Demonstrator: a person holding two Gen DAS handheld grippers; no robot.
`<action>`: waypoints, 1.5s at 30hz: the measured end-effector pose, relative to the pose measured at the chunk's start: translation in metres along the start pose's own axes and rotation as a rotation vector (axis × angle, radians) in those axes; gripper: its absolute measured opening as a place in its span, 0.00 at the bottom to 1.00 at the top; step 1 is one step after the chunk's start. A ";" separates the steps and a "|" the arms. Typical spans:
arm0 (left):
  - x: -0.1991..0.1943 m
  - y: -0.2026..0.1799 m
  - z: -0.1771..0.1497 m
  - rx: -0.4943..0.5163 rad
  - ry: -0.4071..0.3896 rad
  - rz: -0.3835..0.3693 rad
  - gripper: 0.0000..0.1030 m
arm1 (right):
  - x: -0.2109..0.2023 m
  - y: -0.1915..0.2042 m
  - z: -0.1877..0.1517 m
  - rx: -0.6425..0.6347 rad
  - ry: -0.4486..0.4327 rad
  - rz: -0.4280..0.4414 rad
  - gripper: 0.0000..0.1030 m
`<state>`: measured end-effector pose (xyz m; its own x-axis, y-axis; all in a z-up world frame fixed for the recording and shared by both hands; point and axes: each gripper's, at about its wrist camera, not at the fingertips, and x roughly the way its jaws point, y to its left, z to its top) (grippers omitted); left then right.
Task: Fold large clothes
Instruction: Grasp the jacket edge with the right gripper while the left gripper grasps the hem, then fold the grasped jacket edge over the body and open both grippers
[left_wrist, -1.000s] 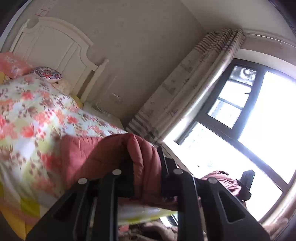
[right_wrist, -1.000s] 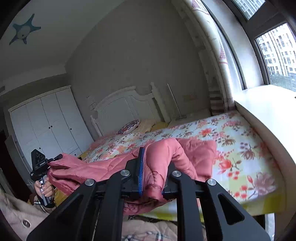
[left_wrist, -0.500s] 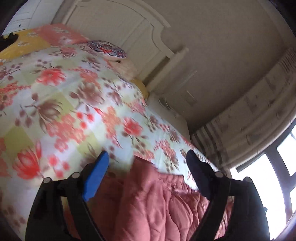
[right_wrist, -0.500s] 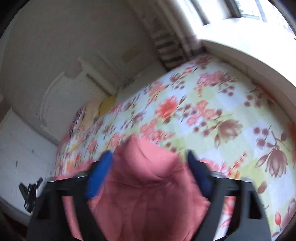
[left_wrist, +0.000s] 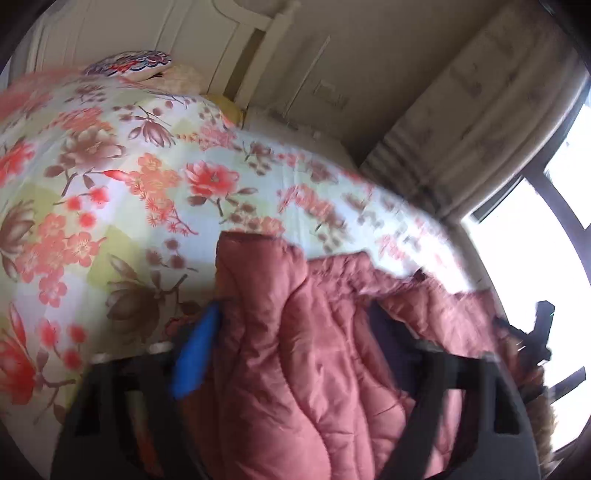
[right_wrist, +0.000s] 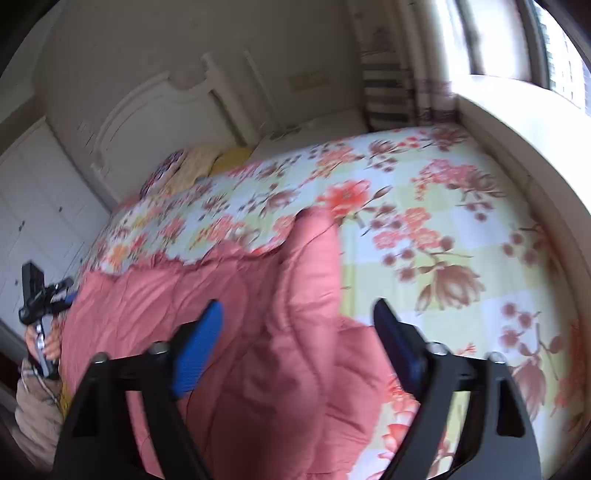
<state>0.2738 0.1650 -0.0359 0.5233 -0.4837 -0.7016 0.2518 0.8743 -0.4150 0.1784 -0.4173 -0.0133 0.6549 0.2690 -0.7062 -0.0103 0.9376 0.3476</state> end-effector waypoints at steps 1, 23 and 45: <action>0.004 -0.004 -0.002 0.016 0.033 0.030 0.06 | 0.003 0.004 -0.003 -0.013 0.015 0.006 0.31; 0.067 0.003 0.005 -0.045 -0.049 0.302 0.34 | 0.062 0.010 0.008 0.026 0.011 -0.352 0.14; 0.004 -0.177 0.025 0.298 -0.268 0.366 0.98 | 0.012 0.171 0.036 -0.317 -0.134 -0.260 0.84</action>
<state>0.2517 0.0095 0.0486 0.7995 -0.1526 -0.5809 0.2139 0.9761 0.0380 0.2122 -0.2617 0.0597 0.7587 0.0031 -0.6515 -0.0499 0.9973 -0.0533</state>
